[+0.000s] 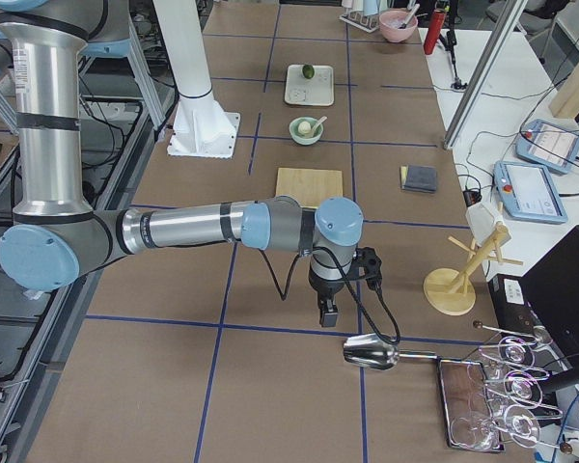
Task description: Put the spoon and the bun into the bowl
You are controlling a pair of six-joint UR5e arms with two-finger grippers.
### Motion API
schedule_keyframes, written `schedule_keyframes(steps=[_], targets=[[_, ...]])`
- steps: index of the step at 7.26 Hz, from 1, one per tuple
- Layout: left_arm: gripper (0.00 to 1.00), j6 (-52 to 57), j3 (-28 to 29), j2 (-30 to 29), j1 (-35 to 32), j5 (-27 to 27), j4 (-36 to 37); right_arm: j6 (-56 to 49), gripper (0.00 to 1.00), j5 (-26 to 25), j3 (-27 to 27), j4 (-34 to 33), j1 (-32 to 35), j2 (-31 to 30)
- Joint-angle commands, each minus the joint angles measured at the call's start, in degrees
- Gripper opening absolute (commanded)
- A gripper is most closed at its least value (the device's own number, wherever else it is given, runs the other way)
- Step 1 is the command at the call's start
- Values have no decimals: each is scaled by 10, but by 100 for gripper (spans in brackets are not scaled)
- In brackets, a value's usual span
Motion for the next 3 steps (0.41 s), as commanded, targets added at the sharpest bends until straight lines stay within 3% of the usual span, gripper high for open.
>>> schedule_keyframes(steps=[1, 3], targets=[[100, 1, 0, 0, 0, 0, -1, 1, 100, 0, -4, 0, 0, 0], [100, 0, 0, 0, 0, 0, -1, 0, 100, 0, -5, 0, 0, 0]])
